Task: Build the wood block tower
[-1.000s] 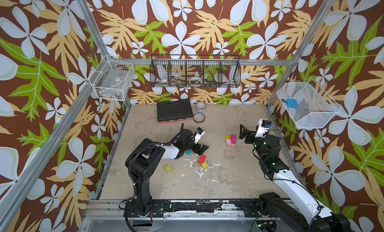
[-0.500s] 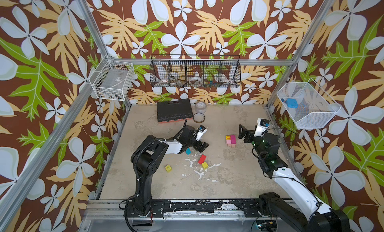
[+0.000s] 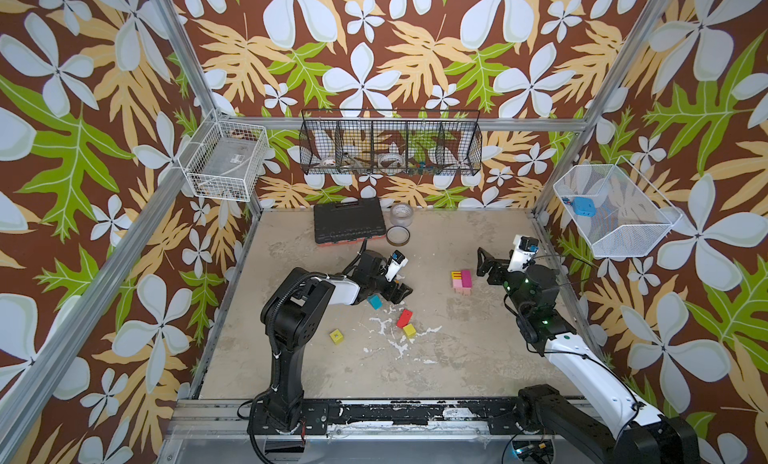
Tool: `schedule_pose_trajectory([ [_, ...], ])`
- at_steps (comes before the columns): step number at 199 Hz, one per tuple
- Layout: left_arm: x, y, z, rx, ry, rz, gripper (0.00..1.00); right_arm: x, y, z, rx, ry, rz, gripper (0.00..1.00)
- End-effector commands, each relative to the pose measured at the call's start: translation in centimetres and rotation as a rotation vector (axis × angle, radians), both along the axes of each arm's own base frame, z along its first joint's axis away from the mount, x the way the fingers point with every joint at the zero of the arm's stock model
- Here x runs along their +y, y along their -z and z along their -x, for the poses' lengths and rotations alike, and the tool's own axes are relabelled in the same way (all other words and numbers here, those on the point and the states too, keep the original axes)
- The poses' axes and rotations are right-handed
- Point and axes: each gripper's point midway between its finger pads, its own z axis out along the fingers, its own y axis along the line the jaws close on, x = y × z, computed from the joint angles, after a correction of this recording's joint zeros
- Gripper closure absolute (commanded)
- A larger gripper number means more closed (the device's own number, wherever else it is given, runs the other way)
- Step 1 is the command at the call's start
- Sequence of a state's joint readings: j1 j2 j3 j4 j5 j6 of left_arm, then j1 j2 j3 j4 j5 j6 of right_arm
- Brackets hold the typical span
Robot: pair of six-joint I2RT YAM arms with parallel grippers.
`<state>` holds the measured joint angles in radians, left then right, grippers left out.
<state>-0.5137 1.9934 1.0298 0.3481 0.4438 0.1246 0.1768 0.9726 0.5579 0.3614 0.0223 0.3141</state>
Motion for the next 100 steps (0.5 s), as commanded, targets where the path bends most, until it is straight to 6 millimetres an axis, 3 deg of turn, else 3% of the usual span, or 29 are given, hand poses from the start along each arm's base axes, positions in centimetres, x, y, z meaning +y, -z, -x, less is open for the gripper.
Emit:
schedule_pose_trajectory([
  [1, -0.2, 0.0, 0.7, 0.028, 0.018, 0.015, 0.11, 0.2, -0.1, 0.0, 0.0, -0.011, 0.001, 0.0],
  [60, 0.5, 0.2, 2.7, 0.029, 0.038, 0.035, 0.23, 0.2, -0.2, 0.0, 0.0, -0.012, 0.001, 0.0],
  [100, 1.0, 0.2, 3.3, 0.016, 0.026, 0.039, 0.24, 0.2, -0.2, 0.0, 0.003, -0.011, 0.001, 0.0],
])
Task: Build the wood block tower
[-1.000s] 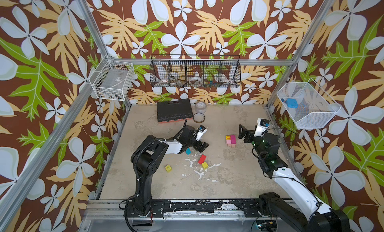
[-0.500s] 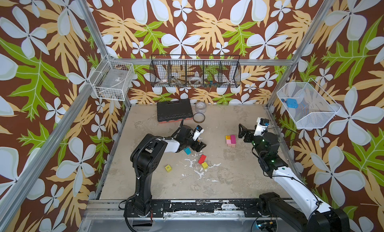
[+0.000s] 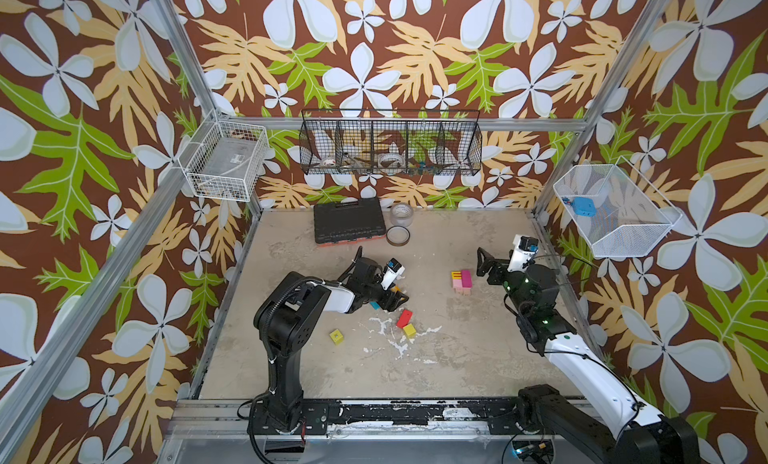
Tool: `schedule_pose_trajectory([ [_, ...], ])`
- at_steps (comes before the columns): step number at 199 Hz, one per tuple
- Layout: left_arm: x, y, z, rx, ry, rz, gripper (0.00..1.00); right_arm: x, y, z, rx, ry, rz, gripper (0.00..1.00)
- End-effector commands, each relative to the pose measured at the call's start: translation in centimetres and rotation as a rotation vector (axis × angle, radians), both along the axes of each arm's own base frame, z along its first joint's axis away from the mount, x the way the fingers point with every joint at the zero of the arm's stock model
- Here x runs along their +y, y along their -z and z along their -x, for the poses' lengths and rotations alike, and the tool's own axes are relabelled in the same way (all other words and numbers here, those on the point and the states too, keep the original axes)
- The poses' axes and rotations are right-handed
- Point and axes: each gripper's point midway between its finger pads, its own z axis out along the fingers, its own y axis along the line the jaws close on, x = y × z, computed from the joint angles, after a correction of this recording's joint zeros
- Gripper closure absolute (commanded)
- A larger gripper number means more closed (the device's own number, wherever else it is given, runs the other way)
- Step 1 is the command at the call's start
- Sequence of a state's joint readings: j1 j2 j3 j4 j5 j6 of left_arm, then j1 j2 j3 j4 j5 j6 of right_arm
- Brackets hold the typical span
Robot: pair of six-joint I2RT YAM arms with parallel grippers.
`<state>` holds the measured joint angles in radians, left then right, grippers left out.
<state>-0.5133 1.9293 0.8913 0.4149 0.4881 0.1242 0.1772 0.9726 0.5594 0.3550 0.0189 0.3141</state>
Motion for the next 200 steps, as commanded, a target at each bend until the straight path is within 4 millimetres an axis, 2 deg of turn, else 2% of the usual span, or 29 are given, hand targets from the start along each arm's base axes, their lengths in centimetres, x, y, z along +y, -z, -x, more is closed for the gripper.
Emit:
schedule_pose_trajectory([
  [1, 0.0, -0.4, 0.1, -0.005, -0.008, 0.017, 0.24, 0.2, -0.2, -0.1, -0.003, -0.008, 0.001, 0.0],
  [40, 0.9, -0.4, -0.5, -0.043, -0.077, -0.016, 0.26, 0.1, -0.1, -0.1, 0.004, -0.006, 0.001, 0.0],
  [69, 1.3, 0.4, -0.6, -0.074, -0.112, -0.071, 0.26, 0.1, -0.1, -0.1, 0.005, -0.006, 0.003, 0.0],
  [125, 1.2, 0.5, -0.1, -0.124, -0.114, -0.109, 0.26, 0.2, 0.1, -0.3, 0.012, -0.007, 0.002, 0.0],
  [143, 1.1, 0.5, 0.0, -0.128, -0.11, -0.107, 0.23, 0.2, 0.2, -0.3, 0.014, -0.008, 0.003, 0.0],
  [200, 1.0, 1.7, -0.2, -0.111, -0.115, -0.146, 0.24, 0.0, 0.8, -0.6, 0.029, 0.005, 0.012, 0.0],
])
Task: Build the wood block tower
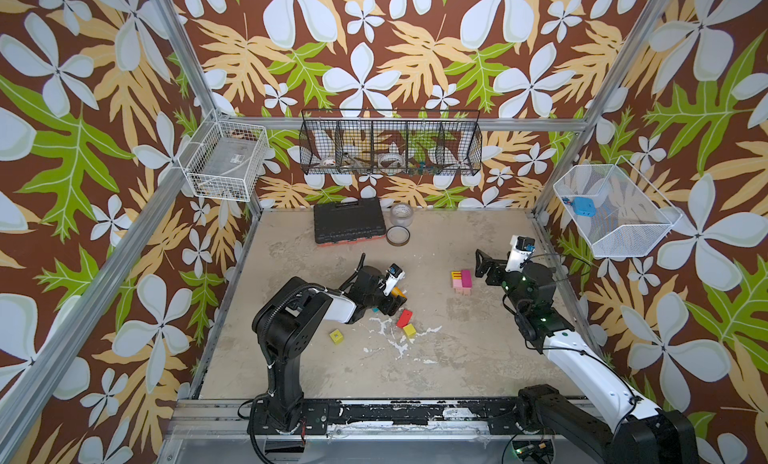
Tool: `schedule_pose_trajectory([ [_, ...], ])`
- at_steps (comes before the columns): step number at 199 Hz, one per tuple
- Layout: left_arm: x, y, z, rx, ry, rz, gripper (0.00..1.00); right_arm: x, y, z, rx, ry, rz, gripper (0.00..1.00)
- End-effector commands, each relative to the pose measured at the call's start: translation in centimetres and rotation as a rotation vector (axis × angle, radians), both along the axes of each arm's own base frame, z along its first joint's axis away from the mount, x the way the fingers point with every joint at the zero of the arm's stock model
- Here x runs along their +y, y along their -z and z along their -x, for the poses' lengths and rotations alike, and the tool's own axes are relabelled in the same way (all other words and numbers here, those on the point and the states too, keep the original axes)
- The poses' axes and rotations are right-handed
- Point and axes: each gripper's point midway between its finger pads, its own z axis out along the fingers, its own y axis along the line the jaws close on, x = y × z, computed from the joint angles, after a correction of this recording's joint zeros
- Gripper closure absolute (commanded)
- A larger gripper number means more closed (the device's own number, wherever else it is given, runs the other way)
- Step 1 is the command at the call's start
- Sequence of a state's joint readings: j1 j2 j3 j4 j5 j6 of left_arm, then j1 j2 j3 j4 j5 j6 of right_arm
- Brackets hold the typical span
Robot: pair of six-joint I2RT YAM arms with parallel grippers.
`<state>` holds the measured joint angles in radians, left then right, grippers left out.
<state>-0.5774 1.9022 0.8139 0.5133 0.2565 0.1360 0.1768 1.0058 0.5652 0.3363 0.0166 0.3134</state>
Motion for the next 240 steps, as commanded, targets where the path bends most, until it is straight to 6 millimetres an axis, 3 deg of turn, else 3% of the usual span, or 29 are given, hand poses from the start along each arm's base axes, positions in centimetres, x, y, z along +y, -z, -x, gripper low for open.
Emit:
schedule_pose_trajectory([
  [1, 0.2, 1.1, 0.0, 0.016, -0.01, -0.042, 0.24, -0.1, -0.5, -0.2, -0.016, 0.007, 0.004, 0.0],
  [82, 0.0, 2.4, 0.5, 0.014, -0.01, -0.103, 0.26, -0.2, -0.9, 0.3, -0.039, 0.005, -0.002, 0.0],
  [118, 0.0, 2.6, 0.7, 0.017, -0.006, -0.104, 0.33, -0.1, -0.9, 0.2, -0.036, 0.005, -0.003, 0.0],
  [157, -0.4, 2.6, 1.0, 0.023, 0.02, -0.092, 0.49, -0.1, -0.9, 0.1, -0.035, 0.005, -0.003, 0.0],
  [199, -1.4, 1.1, 0.7, 0.016, 0.046, -0.052, 0.57, -0.3, -0.8, -0.1, -0.03, 0.015, -0.001, 0.0],
  [240, -3.5, -3.0, -0.7, -0.019, 0.088, 0.011, 0.67, -0.7, -0.7, 0.0, -0.032, 0.038, 0.001, 0.0],
])
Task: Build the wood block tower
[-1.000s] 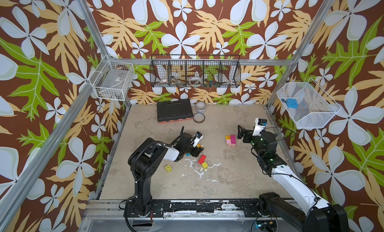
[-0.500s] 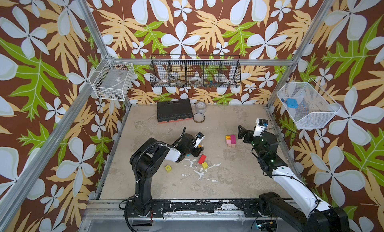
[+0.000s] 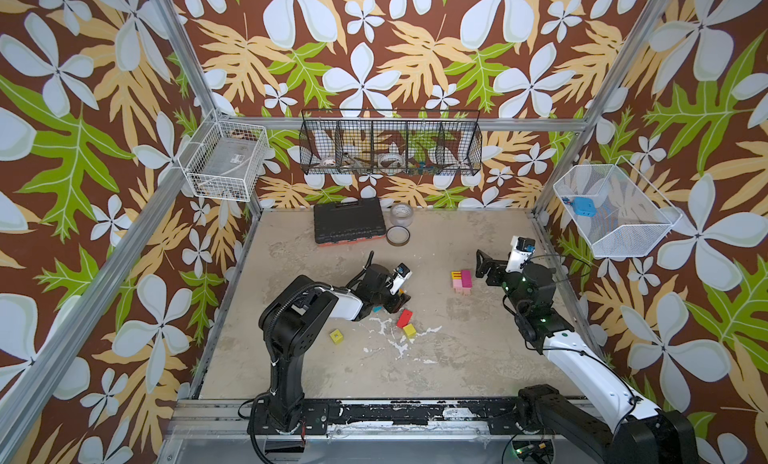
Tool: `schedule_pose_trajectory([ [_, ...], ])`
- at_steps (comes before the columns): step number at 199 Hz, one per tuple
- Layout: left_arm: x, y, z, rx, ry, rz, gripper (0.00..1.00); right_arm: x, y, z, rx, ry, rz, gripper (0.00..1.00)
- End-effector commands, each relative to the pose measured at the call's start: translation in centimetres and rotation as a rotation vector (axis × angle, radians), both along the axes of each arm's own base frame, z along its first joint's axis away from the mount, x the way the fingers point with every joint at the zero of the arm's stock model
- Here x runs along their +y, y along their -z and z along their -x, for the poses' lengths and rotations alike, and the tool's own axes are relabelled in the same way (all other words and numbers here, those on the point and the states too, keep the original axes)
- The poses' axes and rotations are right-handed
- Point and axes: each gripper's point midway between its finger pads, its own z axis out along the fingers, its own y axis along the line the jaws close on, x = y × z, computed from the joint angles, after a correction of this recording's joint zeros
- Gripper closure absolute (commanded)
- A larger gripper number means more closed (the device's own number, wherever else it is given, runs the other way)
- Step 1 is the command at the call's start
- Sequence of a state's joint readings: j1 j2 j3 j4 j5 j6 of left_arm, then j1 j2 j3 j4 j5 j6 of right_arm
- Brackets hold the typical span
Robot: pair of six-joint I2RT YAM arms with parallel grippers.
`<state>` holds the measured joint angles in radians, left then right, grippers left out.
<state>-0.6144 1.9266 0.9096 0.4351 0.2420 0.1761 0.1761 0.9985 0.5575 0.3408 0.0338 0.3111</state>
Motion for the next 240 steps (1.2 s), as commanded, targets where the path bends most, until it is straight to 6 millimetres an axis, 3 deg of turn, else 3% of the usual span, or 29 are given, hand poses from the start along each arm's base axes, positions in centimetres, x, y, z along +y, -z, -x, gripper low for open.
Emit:
schedule_pose_trajectory([
  [1, -1.3, -2.2, -0.1, 0.005, 0.04, 0.044, 0.67, -0.3, -0.8, -0.1, -0.028, 0.021, -0.003, 0.0],
  [48, -4.2, -7.9, -2.3, -0.073, 0.119, 0.103, 0.71, -0.5, -0.7, -0.1, -0.025, 0.027, -0.004, 0.0],
  [108, -7.3, -12.0, -3.4, -0.144, 0.28, 0.133, 0.76, -1.6, 0.0, -0.5, 0.001, 0.037, -0.044, 0.0],
  [170, -10.3, -11.8, -5.5, -0.103, 0.399, 0.091, 0.78, -3.1, 1.0, -0.9, 0.036, 0.078, -0.074, 0.0],
  [198, -11.0, -10.5, -6.6, -0.078, 0.416, 0.048, 0.82, -3.5, 1.5, -1.0, 0.052, 0.093, -0.083, 0.0],
  [240, -11.8, -9.0, -7.7, -0.037, 0.425, 0.027, 0.8, -5.3, 2.7, -1.4, 0.09, 0.114, -0.152, 0.0],
])
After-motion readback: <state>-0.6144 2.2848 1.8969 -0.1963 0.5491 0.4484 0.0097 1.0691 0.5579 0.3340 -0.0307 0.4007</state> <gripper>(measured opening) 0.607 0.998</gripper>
